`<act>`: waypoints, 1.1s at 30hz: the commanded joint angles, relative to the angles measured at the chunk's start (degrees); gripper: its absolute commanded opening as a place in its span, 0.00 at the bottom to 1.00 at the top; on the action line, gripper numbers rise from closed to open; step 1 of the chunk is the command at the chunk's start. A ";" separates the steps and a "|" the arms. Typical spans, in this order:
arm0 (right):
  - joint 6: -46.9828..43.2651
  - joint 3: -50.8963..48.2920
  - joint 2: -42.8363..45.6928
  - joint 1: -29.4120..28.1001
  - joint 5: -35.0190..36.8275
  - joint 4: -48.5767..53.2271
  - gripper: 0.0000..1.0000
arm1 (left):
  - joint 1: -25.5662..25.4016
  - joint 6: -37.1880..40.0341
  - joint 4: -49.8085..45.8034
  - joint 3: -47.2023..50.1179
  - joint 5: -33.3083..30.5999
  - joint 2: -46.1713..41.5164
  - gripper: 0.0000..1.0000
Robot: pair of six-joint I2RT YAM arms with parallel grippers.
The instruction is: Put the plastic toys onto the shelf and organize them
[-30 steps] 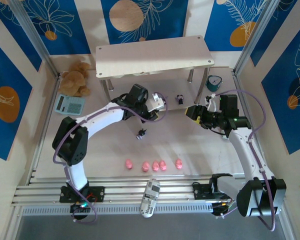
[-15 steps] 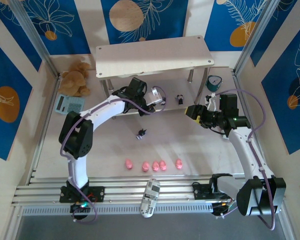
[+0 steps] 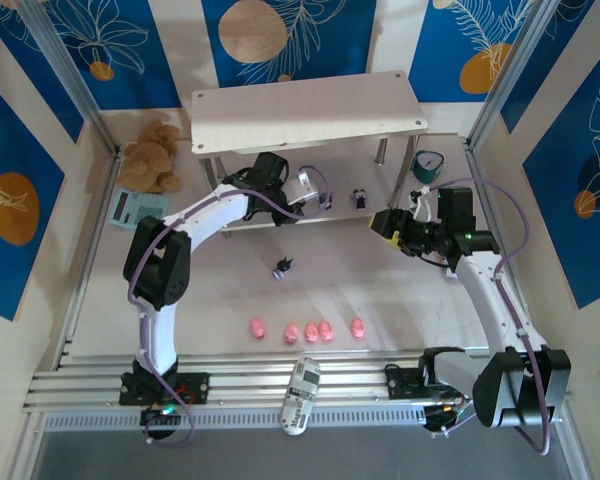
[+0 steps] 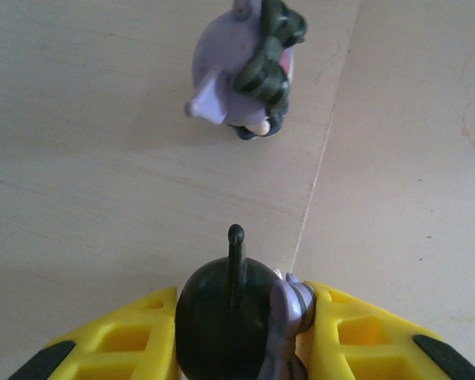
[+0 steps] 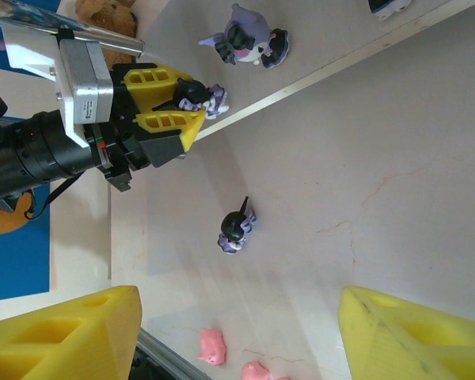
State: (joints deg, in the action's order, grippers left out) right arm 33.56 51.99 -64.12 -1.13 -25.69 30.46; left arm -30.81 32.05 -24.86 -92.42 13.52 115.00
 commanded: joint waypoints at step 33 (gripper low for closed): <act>0.39 -0.22 -1.71 0.00 -1.04 -0.75 0.67 | 1.66 -0.37 2.49 -2.82 -2.36 4.15 0.50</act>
State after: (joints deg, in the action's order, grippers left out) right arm 33.56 51.94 -65.28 -1.13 -25.71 29.58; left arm -30.30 31.55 -21.50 -93.84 11.44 117.86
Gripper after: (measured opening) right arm 0.675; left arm 0.495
